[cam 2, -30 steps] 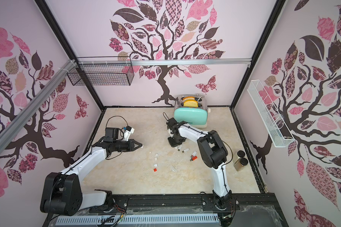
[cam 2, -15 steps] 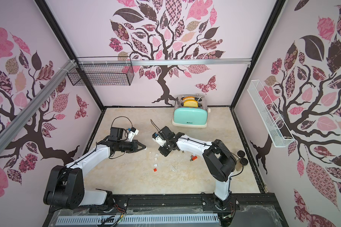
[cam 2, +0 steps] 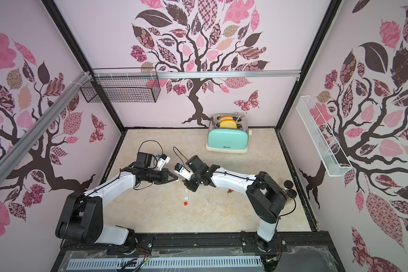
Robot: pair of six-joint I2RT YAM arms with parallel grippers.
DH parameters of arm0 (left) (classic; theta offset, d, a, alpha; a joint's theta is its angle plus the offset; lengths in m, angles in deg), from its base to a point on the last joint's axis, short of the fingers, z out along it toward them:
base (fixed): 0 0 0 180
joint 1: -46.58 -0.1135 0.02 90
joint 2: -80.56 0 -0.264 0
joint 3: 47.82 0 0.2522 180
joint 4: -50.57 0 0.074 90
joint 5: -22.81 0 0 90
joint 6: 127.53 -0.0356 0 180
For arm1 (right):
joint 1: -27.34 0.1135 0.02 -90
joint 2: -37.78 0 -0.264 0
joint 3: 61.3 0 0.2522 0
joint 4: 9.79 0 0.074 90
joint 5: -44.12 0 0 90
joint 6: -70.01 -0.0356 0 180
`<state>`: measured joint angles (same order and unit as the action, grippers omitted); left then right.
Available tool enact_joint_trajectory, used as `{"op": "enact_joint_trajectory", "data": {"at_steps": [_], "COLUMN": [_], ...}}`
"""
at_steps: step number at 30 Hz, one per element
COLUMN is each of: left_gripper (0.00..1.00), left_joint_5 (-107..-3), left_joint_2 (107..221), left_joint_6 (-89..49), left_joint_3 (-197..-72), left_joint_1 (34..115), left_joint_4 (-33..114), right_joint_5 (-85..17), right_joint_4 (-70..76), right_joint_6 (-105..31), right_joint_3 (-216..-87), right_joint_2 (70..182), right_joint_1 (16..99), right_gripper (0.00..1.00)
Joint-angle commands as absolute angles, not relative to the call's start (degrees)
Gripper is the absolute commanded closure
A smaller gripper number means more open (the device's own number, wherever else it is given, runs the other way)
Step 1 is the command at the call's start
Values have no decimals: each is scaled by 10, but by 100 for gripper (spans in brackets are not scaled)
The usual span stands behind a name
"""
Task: Close the usb drive cover
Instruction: Close the cover of the USB drive.
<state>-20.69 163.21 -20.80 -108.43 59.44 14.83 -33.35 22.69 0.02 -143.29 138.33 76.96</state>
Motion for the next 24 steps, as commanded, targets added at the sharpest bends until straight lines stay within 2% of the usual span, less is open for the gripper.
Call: {"op": "enact_joint_trajectory", "data": {"at_steps": [1,24], "left_gripper": [100,100], "left_joint_5": [-197,-195], "left_joint_2": [1636,1644], "left_joint_6": [-207,-198], "left_joint_3": [-1099,-1107], "left_joint_1": [599,606], "left_joint_4": [152,144], "right_joint_5": [-321,-330], "right_joint_4": [204,205], "right_joint_6": [9,3], "right_joint_3": [-1449,-1461], "right_joint_2": [1382,1389], "right_joint_1": [779,786], "right_gripper": [87,87]}}
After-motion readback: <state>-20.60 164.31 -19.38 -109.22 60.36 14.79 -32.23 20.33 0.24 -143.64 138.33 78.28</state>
